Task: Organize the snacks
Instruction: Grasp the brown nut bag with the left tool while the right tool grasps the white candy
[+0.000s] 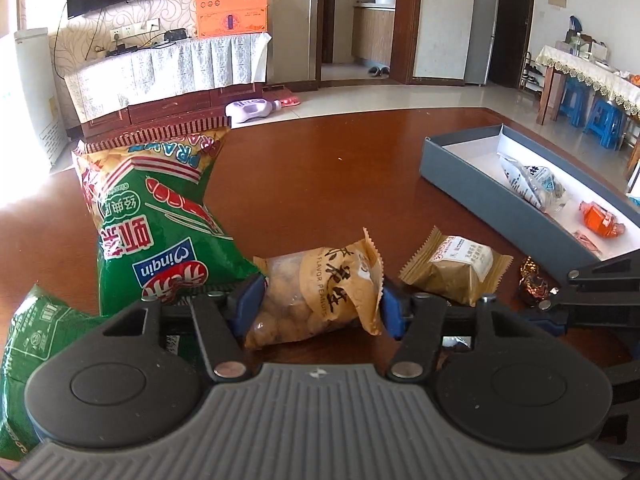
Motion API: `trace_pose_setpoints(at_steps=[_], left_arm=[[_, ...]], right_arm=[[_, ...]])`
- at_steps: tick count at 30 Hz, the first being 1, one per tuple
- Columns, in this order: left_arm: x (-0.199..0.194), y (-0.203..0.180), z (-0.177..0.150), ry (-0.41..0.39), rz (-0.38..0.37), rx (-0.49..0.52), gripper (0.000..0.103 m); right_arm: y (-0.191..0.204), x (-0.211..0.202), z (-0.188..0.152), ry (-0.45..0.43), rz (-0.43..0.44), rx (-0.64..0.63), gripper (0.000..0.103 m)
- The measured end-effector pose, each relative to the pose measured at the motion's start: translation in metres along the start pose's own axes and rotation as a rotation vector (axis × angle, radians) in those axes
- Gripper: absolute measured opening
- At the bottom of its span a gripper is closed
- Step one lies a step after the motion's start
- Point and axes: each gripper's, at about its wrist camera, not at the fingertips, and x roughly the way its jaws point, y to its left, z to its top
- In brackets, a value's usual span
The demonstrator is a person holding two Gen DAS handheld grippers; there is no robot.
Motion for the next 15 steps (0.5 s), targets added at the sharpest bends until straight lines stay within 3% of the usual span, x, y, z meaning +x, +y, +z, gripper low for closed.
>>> trace_pose_setpoints(at_steps=[15], left_arm=[[-0.044, -0.020, -0.003, -0.055, 0.005, -0.008, 0.062]], right_arm=[[-0.001, -0.030, -0.005, -0.016, 0.031, 0.025, 0.024]])
